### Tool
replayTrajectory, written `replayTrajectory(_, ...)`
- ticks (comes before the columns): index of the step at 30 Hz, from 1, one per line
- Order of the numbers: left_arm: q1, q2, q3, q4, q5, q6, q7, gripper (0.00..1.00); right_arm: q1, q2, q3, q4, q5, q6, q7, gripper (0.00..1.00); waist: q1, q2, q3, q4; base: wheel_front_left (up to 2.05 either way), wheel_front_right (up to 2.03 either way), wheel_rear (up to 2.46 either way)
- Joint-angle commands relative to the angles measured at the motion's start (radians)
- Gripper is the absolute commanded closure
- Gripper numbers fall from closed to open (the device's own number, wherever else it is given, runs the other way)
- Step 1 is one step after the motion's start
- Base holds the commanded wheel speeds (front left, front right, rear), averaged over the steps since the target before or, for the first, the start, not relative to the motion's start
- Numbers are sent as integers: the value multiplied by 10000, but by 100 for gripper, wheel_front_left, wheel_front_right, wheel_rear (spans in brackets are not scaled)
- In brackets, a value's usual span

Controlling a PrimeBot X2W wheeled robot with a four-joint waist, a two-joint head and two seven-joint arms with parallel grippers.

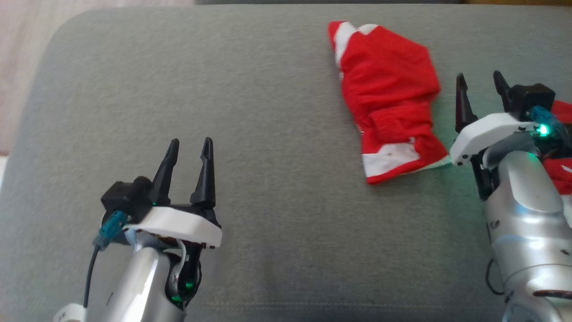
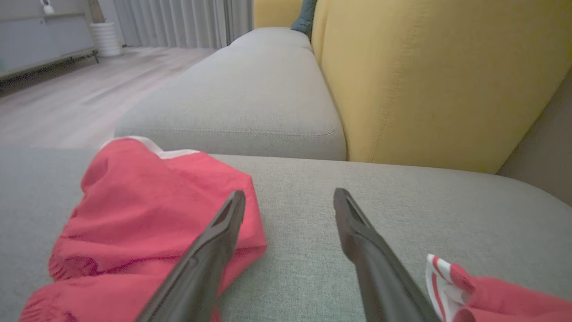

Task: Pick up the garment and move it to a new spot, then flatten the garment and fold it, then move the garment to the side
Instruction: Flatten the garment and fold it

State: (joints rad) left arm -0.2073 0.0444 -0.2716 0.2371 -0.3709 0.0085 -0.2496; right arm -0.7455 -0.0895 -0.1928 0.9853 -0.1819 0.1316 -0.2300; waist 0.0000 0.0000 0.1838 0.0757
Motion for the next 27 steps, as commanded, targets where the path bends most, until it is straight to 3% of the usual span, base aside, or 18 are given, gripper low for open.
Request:
replayTrajectory(1,-138,58,417,-345,71,-17,-122,0,-88,188,307,-422,212,-9,-148,0,0,0,-163,-304,0,0,0)
replayTrajectory(6,-36,58,539,-430,110,-117,-122,0,913,306,1006,-1707,1544,-9,-288,0,0,0,-361,-938,0,0,0)
replayTrajectory(16,-37,58,469,-635,20,-315,-122,0,4324,383,1594,-5792,3417,-9,-315,0,0,0,-502,-2064,0,0,0)
replayTrajectory(22,-537,58,-47,-395,192,-593,-122,0,5025,389,1947,-6848,3858,-9,-151,0,0,0,-199,-2644,0,0,0)
replayTrajectory(27,-1433,58,-965,640,406,-943,32,0,5105,390,2018,-7195,3952,-9,-26,0,0,0,133,-3058,0,0,0)
